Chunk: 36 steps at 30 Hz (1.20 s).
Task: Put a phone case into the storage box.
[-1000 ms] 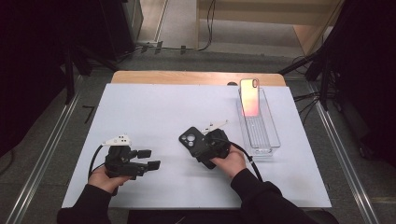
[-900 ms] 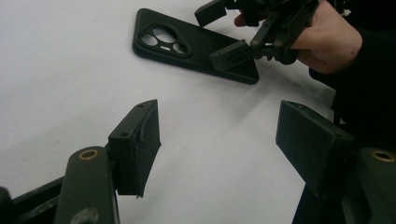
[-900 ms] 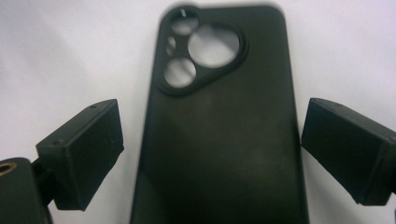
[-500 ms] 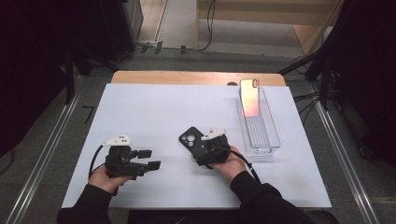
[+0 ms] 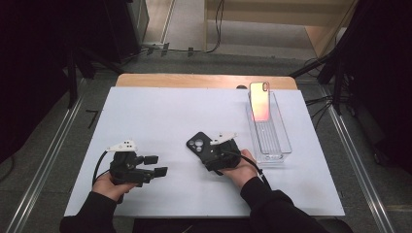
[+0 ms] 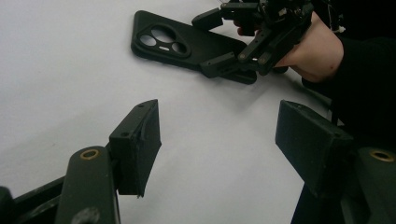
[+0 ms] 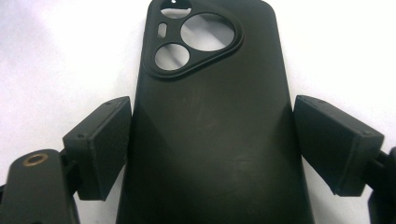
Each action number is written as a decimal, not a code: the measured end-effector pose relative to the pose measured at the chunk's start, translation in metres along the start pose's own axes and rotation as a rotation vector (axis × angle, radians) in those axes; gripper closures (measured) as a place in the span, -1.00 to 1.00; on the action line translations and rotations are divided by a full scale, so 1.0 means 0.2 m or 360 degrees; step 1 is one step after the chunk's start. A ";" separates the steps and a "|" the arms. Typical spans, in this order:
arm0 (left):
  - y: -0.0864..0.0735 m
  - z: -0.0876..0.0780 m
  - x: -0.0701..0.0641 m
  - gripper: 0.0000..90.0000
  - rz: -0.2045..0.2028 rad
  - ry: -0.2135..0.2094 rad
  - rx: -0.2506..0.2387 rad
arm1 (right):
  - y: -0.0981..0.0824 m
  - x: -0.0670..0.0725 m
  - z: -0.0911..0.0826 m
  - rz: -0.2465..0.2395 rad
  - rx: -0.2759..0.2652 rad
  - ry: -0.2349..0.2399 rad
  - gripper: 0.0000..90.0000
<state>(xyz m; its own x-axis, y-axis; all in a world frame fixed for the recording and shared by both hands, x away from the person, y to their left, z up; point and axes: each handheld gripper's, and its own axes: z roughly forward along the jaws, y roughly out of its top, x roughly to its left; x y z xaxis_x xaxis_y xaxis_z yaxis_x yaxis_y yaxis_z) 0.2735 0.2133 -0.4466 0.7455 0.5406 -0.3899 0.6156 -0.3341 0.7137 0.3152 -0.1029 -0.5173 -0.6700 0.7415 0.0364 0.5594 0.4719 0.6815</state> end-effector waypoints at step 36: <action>0.24 0.07 -0.09 -0.49 -0.0212 0.0015 -0.0008 | 0.09 0.07 -0.32 0.0213 -0.0341 0.0204 -0.70</action>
<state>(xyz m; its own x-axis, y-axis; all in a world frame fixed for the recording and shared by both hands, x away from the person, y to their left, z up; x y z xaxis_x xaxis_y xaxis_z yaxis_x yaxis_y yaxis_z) 0.2928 0.1767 -0.4137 0.6545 0.5873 -0.4761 0.7079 -0.2550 0.6586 0.2850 -0.1142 -0.4578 -0.6609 0.7177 0.2193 0.5404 0.2523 0.8027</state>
